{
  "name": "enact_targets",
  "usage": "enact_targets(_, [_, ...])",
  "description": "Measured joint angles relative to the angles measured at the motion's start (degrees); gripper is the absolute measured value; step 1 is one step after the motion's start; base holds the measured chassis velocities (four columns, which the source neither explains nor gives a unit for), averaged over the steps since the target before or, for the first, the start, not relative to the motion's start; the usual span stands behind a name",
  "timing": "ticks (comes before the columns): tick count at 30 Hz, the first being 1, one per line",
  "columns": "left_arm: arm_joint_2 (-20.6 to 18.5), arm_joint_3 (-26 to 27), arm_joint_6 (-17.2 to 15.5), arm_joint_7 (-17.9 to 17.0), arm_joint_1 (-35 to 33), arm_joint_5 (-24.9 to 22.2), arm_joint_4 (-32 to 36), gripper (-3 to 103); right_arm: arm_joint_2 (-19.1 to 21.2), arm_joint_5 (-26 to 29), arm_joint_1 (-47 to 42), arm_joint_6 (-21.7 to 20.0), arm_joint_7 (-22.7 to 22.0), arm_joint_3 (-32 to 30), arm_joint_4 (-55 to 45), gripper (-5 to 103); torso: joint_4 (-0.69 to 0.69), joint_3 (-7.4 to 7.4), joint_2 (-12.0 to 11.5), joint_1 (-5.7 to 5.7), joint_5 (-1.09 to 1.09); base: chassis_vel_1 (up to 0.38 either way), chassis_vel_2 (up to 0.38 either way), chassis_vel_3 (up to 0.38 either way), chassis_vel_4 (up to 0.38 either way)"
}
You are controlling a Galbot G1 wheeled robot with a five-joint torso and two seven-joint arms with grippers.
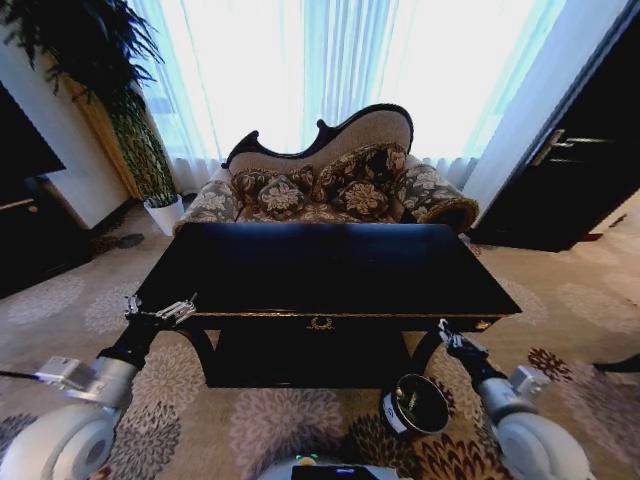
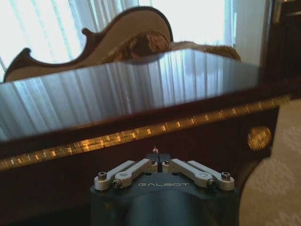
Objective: Move to the front of the table and place the trash on the table into the trash bin.
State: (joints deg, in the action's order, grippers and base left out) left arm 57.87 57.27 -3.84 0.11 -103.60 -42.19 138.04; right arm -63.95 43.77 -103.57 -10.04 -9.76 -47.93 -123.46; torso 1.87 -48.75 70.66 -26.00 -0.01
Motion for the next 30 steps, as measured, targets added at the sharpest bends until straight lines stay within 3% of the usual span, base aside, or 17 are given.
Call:
enact_targets(8, [0.0,0.0,0.0,0.0,0.0,0.0,0.0,100,-1.0,-3.3,1.7,1.2,-0.2,3.1,6.1,0,-0.01,0.00,0.0,0.00,-0.01,0.000,0.000,0.000,0.000])
enact_targets(17, [0.0,0.0,0.0,0.0,0.0,0.0,0.0,100,-4.1,-10.1,4.9,4.3,-0.4,11.5,16.7,0,-0.01,0.00,0.0,0.00,0.00,0.000,0.000,0.000,0.000])
enact_targets(30, [0.0,0.0,0.0,0.0,0.0,0.0,0.0,100,-2.3,-15.7,12.5,4.8,-1.1,17.4,29.1,0,-0.01,0.00,0.0,0.00,0.00,0.000,0.000,0.000,0.000])
